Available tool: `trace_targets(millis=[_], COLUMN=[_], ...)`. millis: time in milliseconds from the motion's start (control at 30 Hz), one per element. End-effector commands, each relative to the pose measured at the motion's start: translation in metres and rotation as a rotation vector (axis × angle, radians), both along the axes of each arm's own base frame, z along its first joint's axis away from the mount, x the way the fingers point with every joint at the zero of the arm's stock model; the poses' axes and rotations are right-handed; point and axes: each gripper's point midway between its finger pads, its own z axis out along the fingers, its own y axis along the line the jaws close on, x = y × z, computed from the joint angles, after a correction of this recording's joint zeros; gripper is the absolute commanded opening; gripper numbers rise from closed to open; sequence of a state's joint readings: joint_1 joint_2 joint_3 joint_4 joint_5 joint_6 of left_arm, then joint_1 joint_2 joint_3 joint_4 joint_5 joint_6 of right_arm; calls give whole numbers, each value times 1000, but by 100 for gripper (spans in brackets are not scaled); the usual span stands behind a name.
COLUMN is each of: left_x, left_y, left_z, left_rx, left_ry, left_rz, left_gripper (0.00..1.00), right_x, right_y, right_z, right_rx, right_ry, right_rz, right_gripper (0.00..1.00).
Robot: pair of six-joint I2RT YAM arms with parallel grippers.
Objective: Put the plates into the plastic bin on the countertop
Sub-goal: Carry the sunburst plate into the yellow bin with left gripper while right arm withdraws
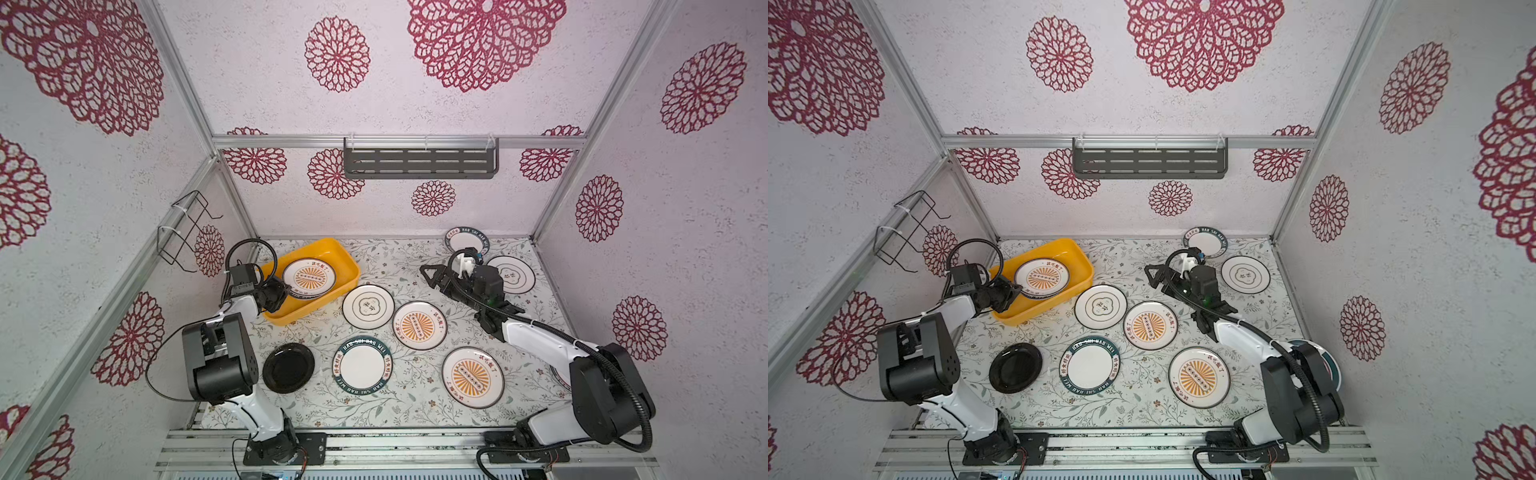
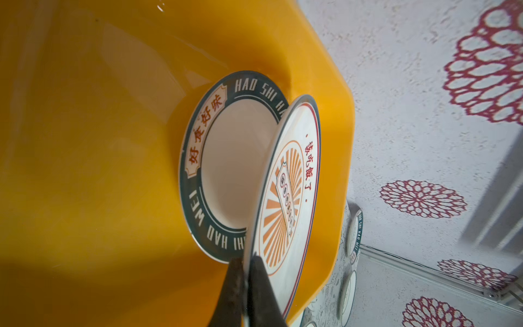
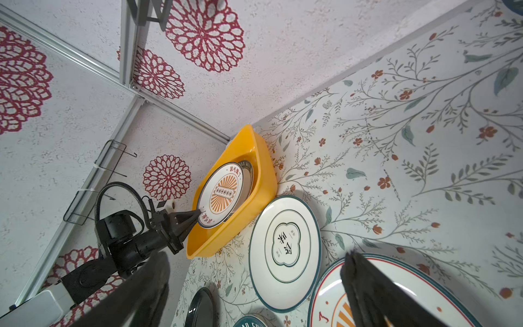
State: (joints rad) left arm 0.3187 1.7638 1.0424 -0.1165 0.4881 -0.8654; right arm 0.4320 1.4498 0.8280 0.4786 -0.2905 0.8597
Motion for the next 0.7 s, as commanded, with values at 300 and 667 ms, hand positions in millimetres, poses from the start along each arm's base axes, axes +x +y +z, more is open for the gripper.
trace_targets(millis=[300,667], left_x=[34,41], left_y=[13,6], left_z=[-2,-18], left_rx=[41,38], left_ry=[-43,-5], left_rz=[6,-19], left_gripper=[0,11], right_x=[5,13], right_y=[-9,-6], right_z=[9,2], right_rx=[34,31], right_ry=[-20,3], right_rz=[-77,-80], right_gripper=[99,99])
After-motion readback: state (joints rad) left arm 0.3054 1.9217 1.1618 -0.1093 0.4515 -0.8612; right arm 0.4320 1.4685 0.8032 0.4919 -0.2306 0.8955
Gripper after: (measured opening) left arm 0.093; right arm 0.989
